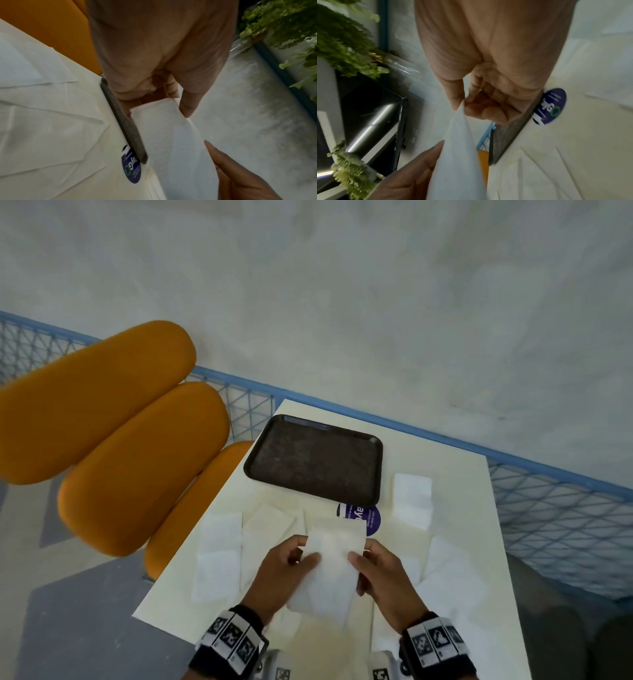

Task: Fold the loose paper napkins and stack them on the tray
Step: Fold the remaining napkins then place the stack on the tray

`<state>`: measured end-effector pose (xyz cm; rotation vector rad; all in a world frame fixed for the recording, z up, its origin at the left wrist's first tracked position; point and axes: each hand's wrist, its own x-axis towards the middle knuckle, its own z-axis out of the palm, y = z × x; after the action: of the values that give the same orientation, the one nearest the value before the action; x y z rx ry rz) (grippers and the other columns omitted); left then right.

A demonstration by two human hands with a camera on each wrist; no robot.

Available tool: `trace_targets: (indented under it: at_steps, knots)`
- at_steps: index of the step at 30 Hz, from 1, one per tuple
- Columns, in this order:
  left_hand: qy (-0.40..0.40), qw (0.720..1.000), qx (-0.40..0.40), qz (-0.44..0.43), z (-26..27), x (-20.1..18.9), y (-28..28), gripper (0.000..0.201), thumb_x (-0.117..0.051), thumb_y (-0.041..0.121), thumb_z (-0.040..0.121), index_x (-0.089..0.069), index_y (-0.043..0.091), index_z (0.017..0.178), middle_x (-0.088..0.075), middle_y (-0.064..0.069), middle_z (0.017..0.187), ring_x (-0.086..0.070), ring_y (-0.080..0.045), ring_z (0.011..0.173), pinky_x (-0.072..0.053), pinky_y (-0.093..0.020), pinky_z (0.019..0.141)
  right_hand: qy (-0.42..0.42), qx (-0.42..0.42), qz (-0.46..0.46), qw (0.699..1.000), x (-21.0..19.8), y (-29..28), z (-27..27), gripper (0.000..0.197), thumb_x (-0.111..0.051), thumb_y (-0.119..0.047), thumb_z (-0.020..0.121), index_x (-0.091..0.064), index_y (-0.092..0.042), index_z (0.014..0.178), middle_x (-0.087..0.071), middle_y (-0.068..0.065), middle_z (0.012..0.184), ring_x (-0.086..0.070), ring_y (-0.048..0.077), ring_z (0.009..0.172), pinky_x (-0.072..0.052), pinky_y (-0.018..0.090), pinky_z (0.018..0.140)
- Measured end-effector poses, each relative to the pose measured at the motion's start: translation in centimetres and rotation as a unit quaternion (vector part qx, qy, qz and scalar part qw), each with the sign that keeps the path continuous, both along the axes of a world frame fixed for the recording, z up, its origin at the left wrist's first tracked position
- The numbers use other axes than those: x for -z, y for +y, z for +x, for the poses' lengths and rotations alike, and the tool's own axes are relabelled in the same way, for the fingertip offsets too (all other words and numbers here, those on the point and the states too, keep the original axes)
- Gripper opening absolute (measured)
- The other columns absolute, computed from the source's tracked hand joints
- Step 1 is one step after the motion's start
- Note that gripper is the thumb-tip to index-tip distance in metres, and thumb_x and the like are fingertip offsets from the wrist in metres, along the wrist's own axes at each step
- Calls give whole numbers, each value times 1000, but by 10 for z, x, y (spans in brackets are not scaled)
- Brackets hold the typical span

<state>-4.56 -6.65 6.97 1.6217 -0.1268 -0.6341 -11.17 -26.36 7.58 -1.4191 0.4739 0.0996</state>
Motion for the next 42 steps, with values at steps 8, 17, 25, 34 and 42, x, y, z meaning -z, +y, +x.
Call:
trace_targets:
  at_steps: [8, 17, 25, 34, 42]
  knots:
    - [-20, 999, -38, -21, 5, -34, -30, 18, -62, 33, 98, -72, 19, 91, -72, -11, 89, -66, -19, 78, -56, -34, 73, -71, -3, -5, 997, -44, -21, 5, 26, -62, -4, 94, -66, -12, 119, -73, 10, 115, -69, 32, 108, -55, 51, 96]
    - [-81, 993, -88, -17, 12, -55, -57, 28, -57, 37, 99, -67, 18, 81, -63, -11, 84, -57, -20, 77, -51, -36, 70, -132, -17, -88, 987, -62, -46, 7, 88, -83, -20, 81, -30, -48, 145, -69, -6, 123, -69, 20, 110, -59, 38, 90]
    - [-171, 982, -76, 30, 0, -76, -78, 28, -56, 51, 91, -67, 26, 91, -65, 13, 84, -63, -14, 85, -57, -26, 72, -168, -10, -226, 959, -67, -69, 5, 46, -80, -24, 84, -60, -41, 122, -71, -15, 108, -68, 9, 98, -56, 22, 80]
    - [-218, 966, -130, 49, -3, -74, -90, 8, -61, 37, 96, -65, 33, 91, -63, 19, 85, -65, -18, 90, -59, -20, 71, -186, -9, -283, 941, -74, -88, -2, 11, -74, -26, 89, -72, -35, 95, -69, -14, 82, -61, 9, 74, -47, 13, 67]
    - [-222, 964, -114, 91, 8, -81, -100, 56, -71, 63, 78, -46, 49, 126, -47, 36, 121, -55, -1, 108, -50, -14, 81, -207, -13, -267, 941, -74, -101, 2, 6, -70, -25, 93, -72, -25, 88, -67, -12, 77, -60, 8, 71, -44, 13, 66]
